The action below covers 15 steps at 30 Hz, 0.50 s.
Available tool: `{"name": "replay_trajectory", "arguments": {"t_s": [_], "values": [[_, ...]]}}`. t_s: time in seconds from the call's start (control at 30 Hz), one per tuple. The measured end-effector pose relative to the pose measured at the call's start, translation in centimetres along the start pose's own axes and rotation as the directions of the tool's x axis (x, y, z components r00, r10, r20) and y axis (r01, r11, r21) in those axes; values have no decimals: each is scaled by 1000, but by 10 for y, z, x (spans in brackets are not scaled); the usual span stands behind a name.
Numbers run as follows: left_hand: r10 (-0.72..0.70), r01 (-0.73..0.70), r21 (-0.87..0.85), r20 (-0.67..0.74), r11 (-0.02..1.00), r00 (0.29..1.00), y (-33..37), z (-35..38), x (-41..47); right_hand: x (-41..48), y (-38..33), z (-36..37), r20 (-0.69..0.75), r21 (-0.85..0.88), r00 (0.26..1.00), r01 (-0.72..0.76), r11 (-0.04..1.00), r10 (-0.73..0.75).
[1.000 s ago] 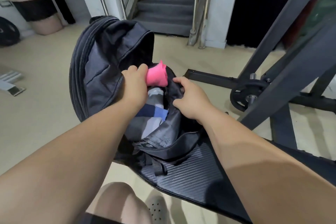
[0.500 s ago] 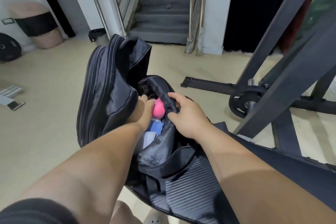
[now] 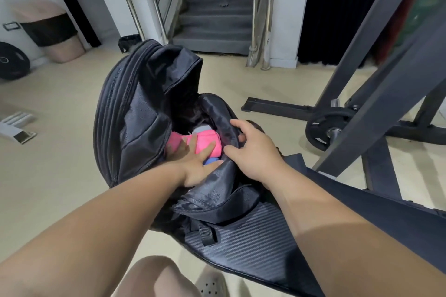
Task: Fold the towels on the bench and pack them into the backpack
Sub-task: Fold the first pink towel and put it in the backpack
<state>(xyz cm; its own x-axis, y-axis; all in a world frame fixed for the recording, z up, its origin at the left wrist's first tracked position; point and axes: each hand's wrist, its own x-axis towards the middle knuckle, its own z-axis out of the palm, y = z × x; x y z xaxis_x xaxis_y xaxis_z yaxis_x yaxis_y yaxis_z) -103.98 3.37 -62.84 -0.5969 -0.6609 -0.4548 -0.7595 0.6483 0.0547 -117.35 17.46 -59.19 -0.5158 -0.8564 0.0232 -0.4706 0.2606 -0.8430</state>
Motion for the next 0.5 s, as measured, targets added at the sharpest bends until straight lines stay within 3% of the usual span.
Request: {"name": "replay_trajectory", "arguments": {"t_s": [0.17,0.33,0.43,0.5], "values": [[-24,24,16,19,1000,1000,-2,-1,10,-4,8,1,-13,3,1000,-20,1000,20],[8,8,128,-122,992,992,0,-1,2,-10,5,1,3,0,1000,-17,1000,17],[24,-78,-143,-346,987,938,10,-13,-13,-10,0,1,-9,-65,1000,1,998,-2],[-19,-201,-380,-502,903,864,22,-25,-32,-9,-5,2,-6,-97,1000,17,995,-18]]}}
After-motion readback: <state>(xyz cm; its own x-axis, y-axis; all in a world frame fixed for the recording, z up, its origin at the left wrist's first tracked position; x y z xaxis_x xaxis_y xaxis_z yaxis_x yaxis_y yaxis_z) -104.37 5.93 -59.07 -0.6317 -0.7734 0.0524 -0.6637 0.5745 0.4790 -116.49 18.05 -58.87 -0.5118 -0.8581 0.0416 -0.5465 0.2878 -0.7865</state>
